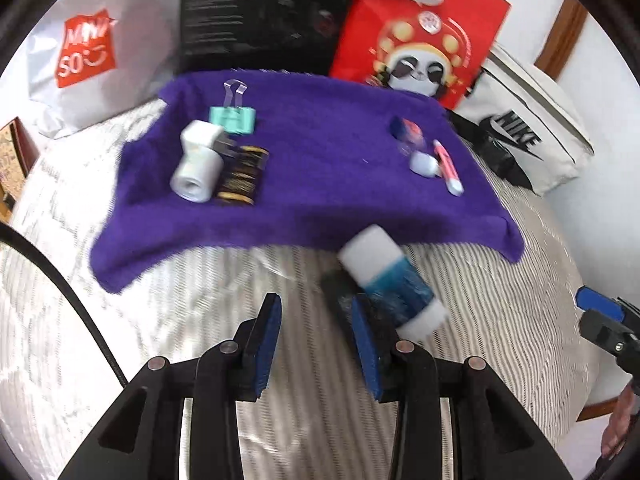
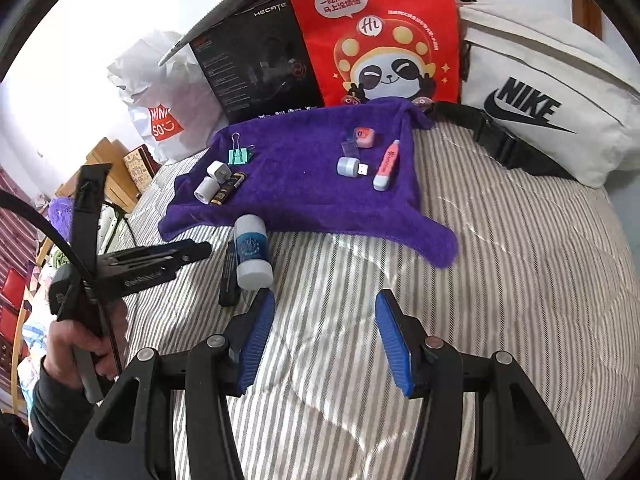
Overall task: Organize rigid objects
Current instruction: 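Grasp the black rectangular stick with the left tool while the right tool moves toward the balm stick, then grasp the blue-and-white balm stick with the right tool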
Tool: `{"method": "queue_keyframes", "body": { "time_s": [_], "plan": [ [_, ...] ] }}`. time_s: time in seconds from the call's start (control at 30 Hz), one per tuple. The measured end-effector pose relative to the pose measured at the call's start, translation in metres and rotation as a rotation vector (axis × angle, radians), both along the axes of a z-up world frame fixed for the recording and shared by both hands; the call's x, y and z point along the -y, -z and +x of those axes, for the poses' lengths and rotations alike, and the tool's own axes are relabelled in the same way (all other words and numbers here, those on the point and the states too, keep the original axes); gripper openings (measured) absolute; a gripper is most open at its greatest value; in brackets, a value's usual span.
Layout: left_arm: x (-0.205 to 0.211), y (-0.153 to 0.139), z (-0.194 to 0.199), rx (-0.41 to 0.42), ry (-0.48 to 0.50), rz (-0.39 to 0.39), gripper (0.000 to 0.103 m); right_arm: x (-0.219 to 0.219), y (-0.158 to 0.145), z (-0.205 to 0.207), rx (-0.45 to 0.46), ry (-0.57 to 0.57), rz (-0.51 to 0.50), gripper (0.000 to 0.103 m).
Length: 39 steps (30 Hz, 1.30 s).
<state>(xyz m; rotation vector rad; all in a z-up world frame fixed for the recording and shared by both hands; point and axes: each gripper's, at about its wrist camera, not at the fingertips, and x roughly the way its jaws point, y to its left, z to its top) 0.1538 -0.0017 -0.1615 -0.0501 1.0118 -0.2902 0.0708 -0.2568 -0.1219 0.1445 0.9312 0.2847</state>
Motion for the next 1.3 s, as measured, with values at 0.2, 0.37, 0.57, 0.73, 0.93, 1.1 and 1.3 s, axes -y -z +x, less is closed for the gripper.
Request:
{"method": "queue_keyframes", "body": {
  "time_s": [0.2,0.37,0.57,0.73,0.93,1.1,1.3],
  "plan": [
    [0.023,0.013,-0.002,-0.032,0.006,0.048,0.035,0.015,-0.008,-0.02,0.018,0.025,-0.006,0.052],
    [0.036,0.02,0.0,-0.031,0.0,0.085,0.039,0.017,-0.008,-0.026,0.015,0.028,-0.009,0.052],
    [0.038,0.021,-0.004,-0.006,0.016,0.192,0.041,0.015,-0.003,-0.024,0.001,0.014,-0.005,0.052],
    [0.026,0.021,-0.005,0.015,0.024,0.186,0.041,0.012,0.004,-0.02,-0.015,-0.003,-0.004,0.052],
    [0.033,0.022,-0.002,0.048,0.074,0.192,0.024,0.008,0.014,-0.014,-0.044,-0.009,-0.013,0.052],
    [0.031,0.023,-0.004,0.054,0.078,0.184,0.022,0.01,0.019,-0.01,-0.059,0.0,-0.014,0.052],
    [0.03,0.023,-0.006,0.061,0.082,0.175,0.021,0.0,0.028,0.0,-0.081,-0.015,-0.017,0.052]
  ]
}}
